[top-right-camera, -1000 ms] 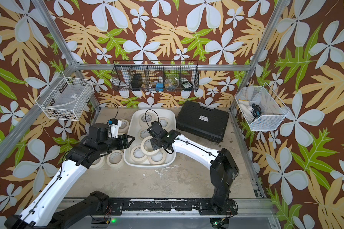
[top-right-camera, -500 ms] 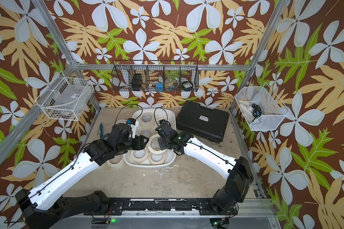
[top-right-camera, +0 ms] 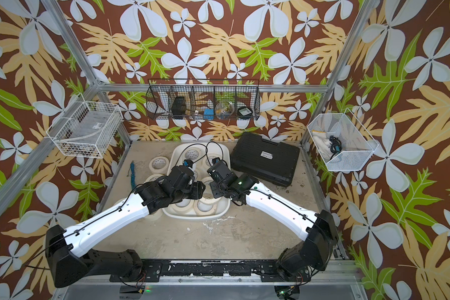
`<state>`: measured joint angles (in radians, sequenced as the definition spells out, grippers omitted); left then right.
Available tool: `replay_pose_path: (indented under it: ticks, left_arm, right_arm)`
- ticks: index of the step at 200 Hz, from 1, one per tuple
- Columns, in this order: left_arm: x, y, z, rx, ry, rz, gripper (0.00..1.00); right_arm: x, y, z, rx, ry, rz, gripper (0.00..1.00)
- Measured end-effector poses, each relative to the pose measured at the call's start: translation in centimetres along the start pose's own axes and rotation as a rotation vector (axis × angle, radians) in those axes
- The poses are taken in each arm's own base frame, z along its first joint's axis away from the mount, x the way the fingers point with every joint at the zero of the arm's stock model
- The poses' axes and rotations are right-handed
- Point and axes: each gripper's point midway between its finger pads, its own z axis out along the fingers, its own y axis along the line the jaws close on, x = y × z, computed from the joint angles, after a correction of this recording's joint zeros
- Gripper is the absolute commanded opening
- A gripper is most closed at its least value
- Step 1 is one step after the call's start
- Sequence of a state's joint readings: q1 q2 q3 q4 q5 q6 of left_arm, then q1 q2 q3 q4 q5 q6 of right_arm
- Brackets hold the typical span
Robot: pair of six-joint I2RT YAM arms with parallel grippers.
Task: Take out the art tape in the storage box
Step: Pick up the art tape from the storage box, then place the art tape at the center of the board.
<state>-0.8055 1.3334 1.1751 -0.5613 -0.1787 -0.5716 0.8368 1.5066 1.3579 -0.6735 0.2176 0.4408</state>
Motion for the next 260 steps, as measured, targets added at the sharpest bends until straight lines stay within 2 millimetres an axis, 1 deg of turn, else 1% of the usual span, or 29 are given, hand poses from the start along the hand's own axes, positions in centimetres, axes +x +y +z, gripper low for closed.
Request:
replay_pose_path:
  ticks: [25,36,56,71,96,108,130,145,173,200,216,228,260]
  left_arm:
    - [0.1,0.2,0.4,-0.012,0.002,-0.004,0.44]
    - [0.2,0.2,0.7,-0.015,0.003,-0.005,0.39]
    - [0.3,0.0,1.1,-0.013,0.005,-0.009,0.34]
    - [0.5,0.0,1.2,-0.009,0.009,-0.013,0.28]
    - [0.9,0.2,1.5,-0.007,0.014,-0.014,0.13]
    - [1.1,0.3,1.3,-0.005,0.012,-0.021,0.0]
    - [1.4,0.7,1.0,-0.008,0.007,-0.047,0.0]
    - [1.3,0.9,0.5,-0.006,-0.007,-0.062,0.0]
    - [0.6,1.3,-0.7,-0.012,-0.046,-0.114,0.0]
    - [0.1,2.2,-2.0,-0.049,-0.078,-0.184,0.0]
    - [0.1,4.0,-3.0,-0.129,-0.095,-0.245,0.0]
    - [0.4,5.6,-3.7,-0.205,-0.103,-0.306,0.0]
    - [2.5,10.0,-6.3,-0.417,-0.106,-0.469,0.0]
  right_arm:
    - [0.1,-0.1,-0.1,-0.001,-0.001,0.001,0.09]
    - [0.1,-0.1,-0.1,-0.001,0.0,0.0,0.09]
    - [0.2,-0.1,-0.1,-0.002,0.002,0.001,0.12]
    - [0.3,-0.1,-0.1,-0.003,0.001,0.001,0.14]
    - [0.5,0.0,-0.2,-0.014,-0.004,0.003,0.24]
    - [0.5,0.2,-0.2,-0.027,-0.004,0.003,0.3]
    - [0.1,0.7,-0.7,-0.059,-0.021,0.013,0.4]
    - [-0.3,0.8,-1.2,-0.074,-0.037,0.018,0.45]
    - [-1.4,1.0,-2.8,-0.107,-0.086,0.036,0.49]
    - [-2.4,1.3,-4.4,-0.148,-0.137,0.059,0.52]
    - [-2.5,0.7,-5.2,-0.137,-0.159,0.066,0.54]
    - [-2.5,0.4,-5.4,-0.127,-0.166,0.069,0.54]
    - [-1.9,0.2,-5.0,-0.116,-0.152,0.065,0.55]
